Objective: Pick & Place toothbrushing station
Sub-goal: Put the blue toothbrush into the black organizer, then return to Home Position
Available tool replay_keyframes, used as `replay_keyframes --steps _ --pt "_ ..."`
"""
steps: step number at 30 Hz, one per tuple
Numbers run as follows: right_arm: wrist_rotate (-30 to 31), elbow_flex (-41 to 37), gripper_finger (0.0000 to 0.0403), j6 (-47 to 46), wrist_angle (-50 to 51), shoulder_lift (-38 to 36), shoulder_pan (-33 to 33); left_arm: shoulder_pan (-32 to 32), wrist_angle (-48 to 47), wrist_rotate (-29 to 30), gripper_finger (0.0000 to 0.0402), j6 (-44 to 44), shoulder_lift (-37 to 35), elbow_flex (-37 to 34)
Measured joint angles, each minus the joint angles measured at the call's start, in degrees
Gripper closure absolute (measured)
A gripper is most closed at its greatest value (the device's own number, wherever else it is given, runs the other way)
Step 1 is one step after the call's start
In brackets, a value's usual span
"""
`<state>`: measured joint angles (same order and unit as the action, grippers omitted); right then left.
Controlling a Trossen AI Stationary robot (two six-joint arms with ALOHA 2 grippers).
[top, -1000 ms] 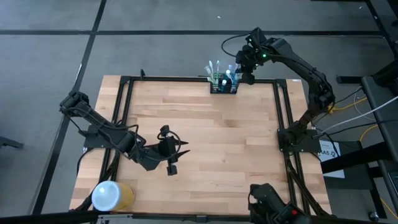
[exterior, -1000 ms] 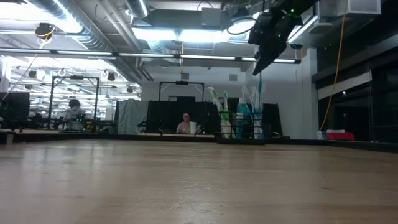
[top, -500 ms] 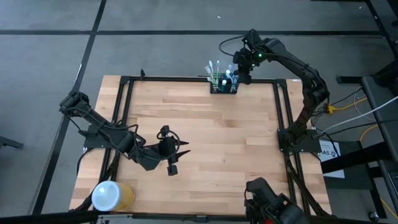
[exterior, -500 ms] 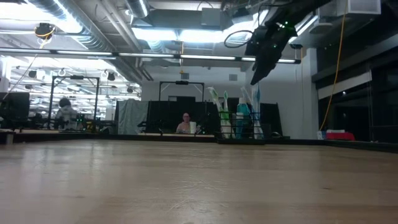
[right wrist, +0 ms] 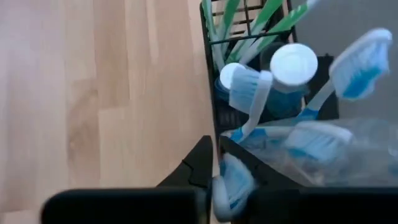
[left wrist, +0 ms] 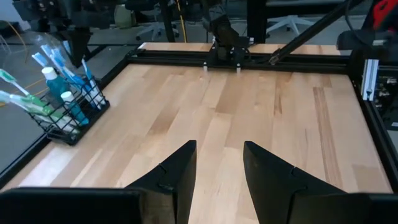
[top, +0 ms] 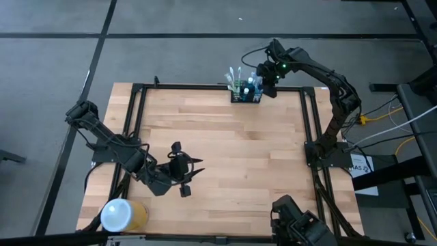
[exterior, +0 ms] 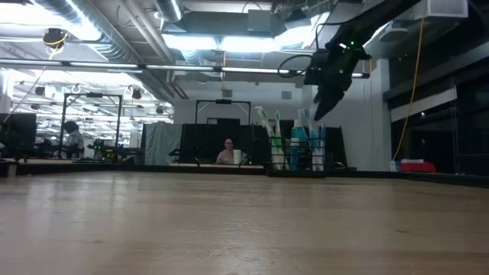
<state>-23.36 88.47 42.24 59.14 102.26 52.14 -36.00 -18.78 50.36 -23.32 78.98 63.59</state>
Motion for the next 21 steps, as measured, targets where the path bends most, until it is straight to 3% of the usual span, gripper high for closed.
replay_keyframes --steps 3,12,16,21 --pt "-1.9 -0.1 0.0333 -2.1 -0.7 0.0 0.7 -0.4 -0.3 0.3 0.0274 -0.5 0.0 0.0" --pt "-0.1 -0.1 0.0164 -3.8 -1.9 -2.2 1.6 -0.2 -0.3 0.5 0.0274 -0.5 0.3 0.0" --pt "2.8 0.5 0.0126 -2.7 -3.5 -5.3 1.6 0.1 -0.9 0.5 0.0274 0.1 0.3 0.0" --pt "5.5 3.4 0.0112 -3.5 -3.5 -9.8 2.3 0.8 -0.9 1.5 0.0274 1.4 0.3 0.0"
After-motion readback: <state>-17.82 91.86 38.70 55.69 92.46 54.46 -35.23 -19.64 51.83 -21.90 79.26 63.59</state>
